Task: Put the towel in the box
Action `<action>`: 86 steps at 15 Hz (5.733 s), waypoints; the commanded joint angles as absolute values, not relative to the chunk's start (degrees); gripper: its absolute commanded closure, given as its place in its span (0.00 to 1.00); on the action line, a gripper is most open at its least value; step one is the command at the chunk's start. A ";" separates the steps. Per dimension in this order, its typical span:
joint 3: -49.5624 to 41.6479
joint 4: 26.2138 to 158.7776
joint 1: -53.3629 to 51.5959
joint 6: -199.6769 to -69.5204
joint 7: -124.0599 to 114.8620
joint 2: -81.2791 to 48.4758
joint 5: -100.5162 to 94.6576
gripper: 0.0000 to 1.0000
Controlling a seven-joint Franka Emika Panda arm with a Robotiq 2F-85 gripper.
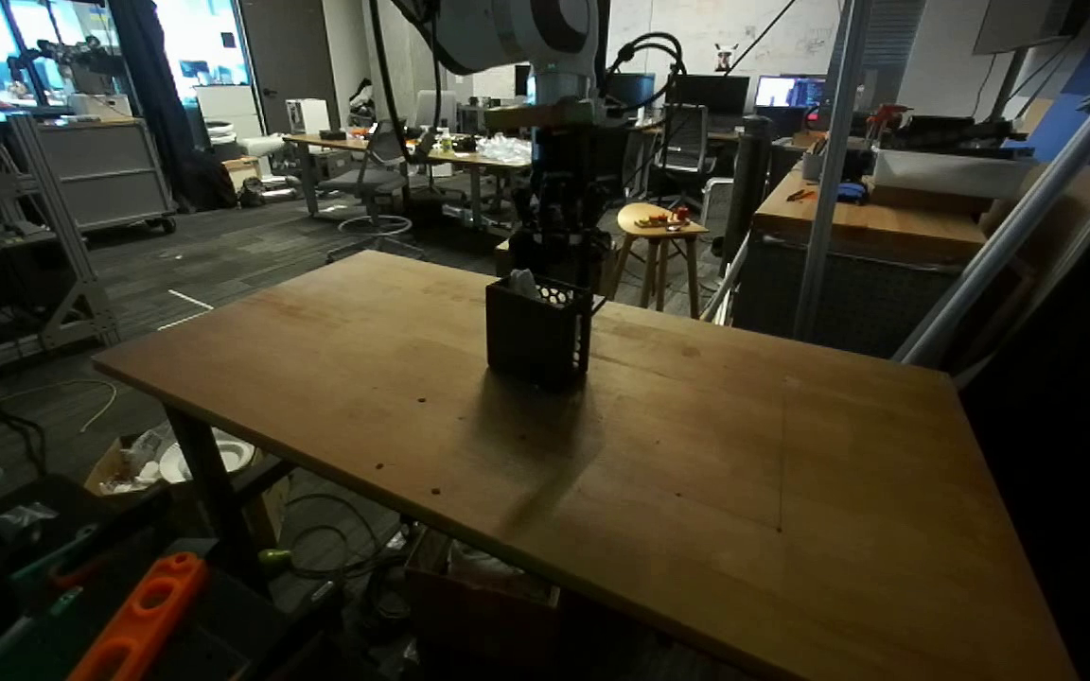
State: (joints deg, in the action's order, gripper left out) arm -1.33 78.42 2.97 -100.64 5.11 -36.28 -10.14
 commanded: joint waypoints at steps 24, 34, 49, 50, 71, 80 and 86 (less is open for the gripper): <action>-0.65 71.53 -3.20 -99.79 -3.78 -41.23 -8.34 1.00; -0.57 72.00 -3.05 -101.61 -3.69 -43.27 -8.26 1.00; -0.90 74.45 -0.89 -103.81 -2.82 -42.29 -6.47 1.00; -0.93 74.57 -0.73 -103.89 -2.76 -42.13 -6.44 1.00; -1.07 77.48 0.12 -105.48 -2.46 -39.54 -6.52 1.00; -1.32 78.87 0.89 -107.12 -2.28 -40.03 -6.40 1.00; -1.13 81.78 2.18 -109.70 -2.33 -39.92 -5.28 1.00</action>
